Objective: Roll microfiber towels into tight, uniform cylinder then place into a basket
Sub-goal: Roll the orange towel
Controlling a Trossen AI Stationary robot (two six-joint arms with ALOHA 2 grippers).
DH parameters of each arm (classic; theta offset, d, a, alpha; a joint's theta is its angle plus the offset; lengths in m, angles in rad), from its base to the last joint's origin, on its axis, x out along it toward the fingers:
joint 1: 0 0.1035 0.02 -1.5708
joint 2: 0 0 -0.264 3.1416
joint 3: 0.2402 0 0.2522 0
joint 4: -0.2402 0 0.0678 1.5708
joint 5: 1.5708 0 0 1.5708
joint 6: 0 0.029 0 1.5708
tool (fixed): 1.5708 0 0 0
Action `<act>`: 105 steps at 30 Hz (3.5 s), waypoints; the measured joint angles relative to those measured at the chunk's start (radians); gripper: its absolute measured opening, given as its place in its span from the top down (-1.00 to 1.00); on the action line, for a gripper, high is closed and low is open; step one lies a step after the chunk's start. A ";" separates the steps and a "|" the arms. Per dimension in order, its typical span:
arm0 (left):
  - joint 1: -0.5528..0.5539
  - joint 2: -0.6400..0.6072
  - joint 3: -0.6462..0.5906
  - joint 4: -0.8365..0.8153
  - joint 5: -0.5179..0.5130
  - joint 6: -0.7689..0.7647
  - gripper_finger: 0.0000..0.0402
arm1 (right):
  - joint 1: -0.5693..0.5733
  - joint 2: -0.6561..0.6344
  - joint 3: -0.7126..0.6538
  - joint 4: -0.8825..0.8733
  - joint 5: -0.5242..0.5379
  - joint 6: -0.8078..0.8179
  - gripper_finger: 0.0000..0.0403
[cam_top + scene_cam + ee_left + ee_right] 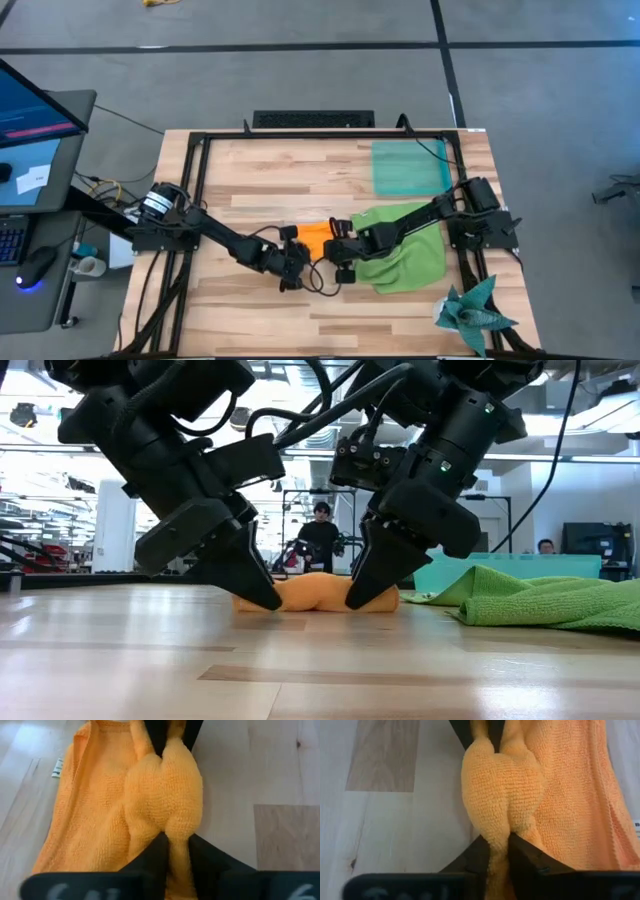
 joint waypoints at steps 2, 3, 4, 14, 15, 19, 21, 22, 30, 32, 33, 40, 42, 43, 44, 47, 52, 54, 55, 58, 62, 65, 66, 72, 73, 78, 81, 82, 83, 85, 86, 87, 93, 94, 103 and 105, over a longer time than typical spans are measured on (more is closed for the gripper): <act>0.001 -0.002 0.000 0.000 0.015 -0.032 0.85 | 0.000 0.000 0.002 -0.006 0.000 0.002 0.71; 0.001 -0.002 0.000 0.007 0.026 -0.058 0.89 | 0.000 0.000 0.003 -0.007 0.000 0.002 0.76; 0.003 -0.002 0.000 0.011 0.035 -0.081 0.93 | 0.000 -0.001 0.003 -0.008 -0.001 0.002 0.82; 0.009 -0.027 -0.001 0.033 0.208 -0.230 0.93 | -0.002 -0.003 0.005 0.003 -0.159 0.086 0.88; 0.010 -0.036 -0.002 0.030 0.244 -0.244 0.93 | -0.003 -0.003 0.005 0.008 -0.202 0.094 0.88; 0.010 -0.071 -0.005 0.030 0.359 -0.301 0.95 | -0.016 0.000 0.005 0.038 -0.400 0.138 0.92; 0.012 -0.078 -0.005 0.036 0.403 -0.339 0.95 | -0.025 0.004 0.005 0.063 -0.499 0.183 0.92; 0.014 -0.078 -0.005 0.042 0.430 -0.364 0.94 | -0.028 0.006 0.004 0.077 -0.545 0.209 0.91; 0.064 -0.077 -0.003 0.066 0.650 -0.513 0.92 | -0.046 0.011 0.000 0.144 -0.709 0.375 0.91; 0.076 -0.077 -0.003 0.074 0.701 -0.528 0.92 | -0.050 0.011 0.000 0.141 -0.723 0.406 0.90; 0.081 -0.077 -0.003 0.078 0.728 -0.540 0.92 | -0.051 0.011 0.001 0.141 -0.732 0.416 0.89; 0.097 -0.077 -0.005 0.073 0.768 -0.546 0.91 | -0.061 0.010 0.001 0.139 -0.686 0.503 0.91; 0.097 -0.077 -0.005 0.069 0.765 -0.544 0.91 | -0.062 0.008 0.001 0.139 -0.663 0.550 0.91; 0.097 -0.077 -0.005 0.068 0.764 -0.544 0.91 | -0.062 0.008 0.001 0.139 -0.652 0.578 0.90; 0.097 -0.077 -0.005 0.067 0.763 -0.543 0.91 | -0.062 0.008 0.001 0.139 -0.647 0.604 0.89; 0.097 -0.077 -0.005 0.066 0.762 -0.542 0.90 | -0.068 0.008 0.001 0.139 -0.641 0.663 0.87; 0.096 -0.078 -0.005 0.059 0.761 -0.498 0.78 | -0.069 0.007 0.001 0.139 -0.636 0.681 0.90; 0.095 -0.078 -0.005 0.055 0.765 -0.483 0.71 | -0.070 0.006 0.001 0.140 -0.632 0.681 0.90; 0.095 -0.078 -0.005 0.055 0.768 -0.477 0.67 | -0.070 0.006 0.001 0.140 -0.632 0.681 0.90; 0.095 -0.078 -0.006 0.055 0.776 -0.448 0.56 | -0.070 0.006 0.001 0.136 -0.632 0.681 0.88; 0.095 -0.079 -0.006 0.057 0.777 -0.398 0.49 | -0.074 0.006 0.001 0.135 -0.627 0.681 0.91; 0.095 -0.087 -0.006 0.048 0.774 -0.375 0.48 | -0.075 0.005 0.001 0.135 -0.613 0.683 0.91; 0.094 -0.092 -0.006 0.042 0.773 -0.369 0.48 | -0.075 0.005 0.001 0.133 -0.613 0.687 0.91; 0.079 -0.183 -0.009 -0.137 0.702 -0.339 0.48 | -0.078 0.004 0.000 0.128 -0.613 0.694 0.90; 0.072 -0.204 -0.010 -0.160 0.663 -0.331 0.48 | -0.079 0.004 0.000 0.128 -0.613 0.694 0.91; 0.002 -0.301 -0.007 -0.157 0.469 -0.229 0.48 | -0.083 0.004 0.000 0.127 -0.613 0.694 0.88; -0.063 -0.321 -0.006 -0.118 0.351 -0.130 0.48 | -0.083 0.004 0.000 0.129 -0.611 0.694 0.89; -0.079 -0.316 -0.006 -0.093 0.322 -0.105 0.48 | -0.083 0.004 0.000 0.130 -0.611 0.694 0.90; -0.091 -0.308 -0.006 -0.066 0.303 -0.083 0.48 | -0.083 0.004 0.000 0.131 -0.610 0.694 0.90; -0.105 -0.283 -0.006 -0.006 0.299 -0.052 0.48 | -0.083 0.004 0.000 0.131 -0.609 0.694 0.90; -0.106 -0.268 -0.005 0.027 0.308 -0.042 0.48 | -0.083 0.004 0.000 0.131 -0.609 0.694 0.90; -0.106 -0.254 -0.005 0.050 0.317 -0.038 0.48 | -0.083 0.004 0.000 0.131 -0.608 0.694 0.89; -0.084 -0.168 -0.005 0.085 0.311 -0.036 0.48 | -0.083 0.005 0.001 0.132 -0.608 0.686 0.90; -0.080 -0.156 -0.005 0.091 0.311 -0.037 0.48 | -0.083 0.005 0.001 0.133 -0.609 0.684 0.90; -0.061 -0.127 -0.004 0.037 0.276 -0.122 0.48 | -0.082 0.006 0.001 0.135 -0.619 0.682 0.89; -0.061 -0.127 -0.003 0.025 0.268 -0.132 0.48 | -0.082 0.006 0.001 0.135 -0.620 0.680 0.90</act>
